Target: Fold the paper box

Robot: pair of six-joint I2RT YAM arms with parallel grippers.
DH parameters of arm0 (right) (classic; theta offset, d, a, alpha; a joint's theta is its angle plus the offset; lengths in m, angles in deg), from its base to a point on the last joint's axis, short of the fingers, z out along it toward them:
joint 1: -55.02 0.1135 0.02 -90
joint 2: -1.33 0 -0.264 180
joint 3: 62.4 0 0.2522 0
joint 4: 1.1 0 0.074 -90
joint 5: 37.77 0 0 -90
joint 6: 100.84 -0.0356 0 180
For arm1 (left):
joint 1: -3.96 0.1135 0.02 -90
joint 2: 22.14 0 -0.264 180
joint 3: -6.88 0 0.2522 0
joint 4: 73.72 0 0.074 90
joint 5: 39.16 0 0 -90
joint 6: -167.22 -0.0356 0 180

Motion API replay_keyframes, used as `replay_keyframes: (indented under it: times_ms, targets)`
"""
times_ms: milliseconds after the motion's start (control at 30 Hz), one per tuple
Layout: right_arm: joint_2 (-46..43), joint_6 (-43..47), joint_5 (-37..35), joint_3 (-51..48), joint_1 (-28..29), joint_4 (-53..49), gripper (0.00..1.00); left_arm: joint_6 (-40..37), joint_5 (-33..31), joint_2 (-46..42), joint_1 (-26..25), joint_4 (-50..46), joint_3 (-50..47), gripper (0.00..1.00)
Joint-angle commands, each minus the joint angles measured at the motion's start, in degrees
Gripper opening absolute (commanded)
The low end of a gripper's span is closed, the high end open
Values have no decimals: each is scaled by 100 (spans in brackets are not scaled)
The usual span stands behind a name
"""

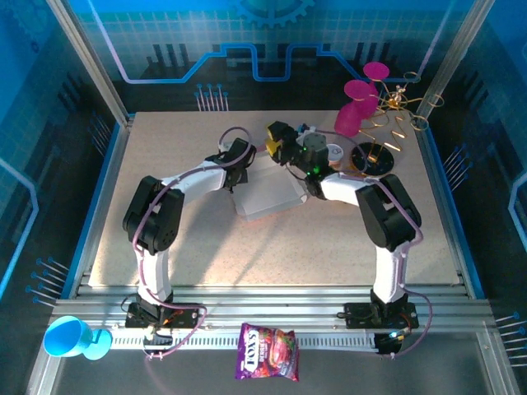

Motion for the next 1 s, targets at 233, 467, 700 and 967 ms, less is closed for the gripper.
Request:
replay_keyframes:
  times_ms: [233,467,700,967]
  targets:
    - [-1284,1038,-459,228,-184,-2677,54,-386,1177,-797,600,-1489,317,0]
    - [-1720,2433,-440,1645,-446,-6142,43,-523,2253,-1012,691,-2611,941,0]
    - [-1580,3506,-444,3008,-493,-7896,39,-617,2650,-1221,641,-3519,1288,0]
    - [-1211,3851,184,3578,-477,-8462,37,-577,2618,-1446,334,-3700,1226,0]
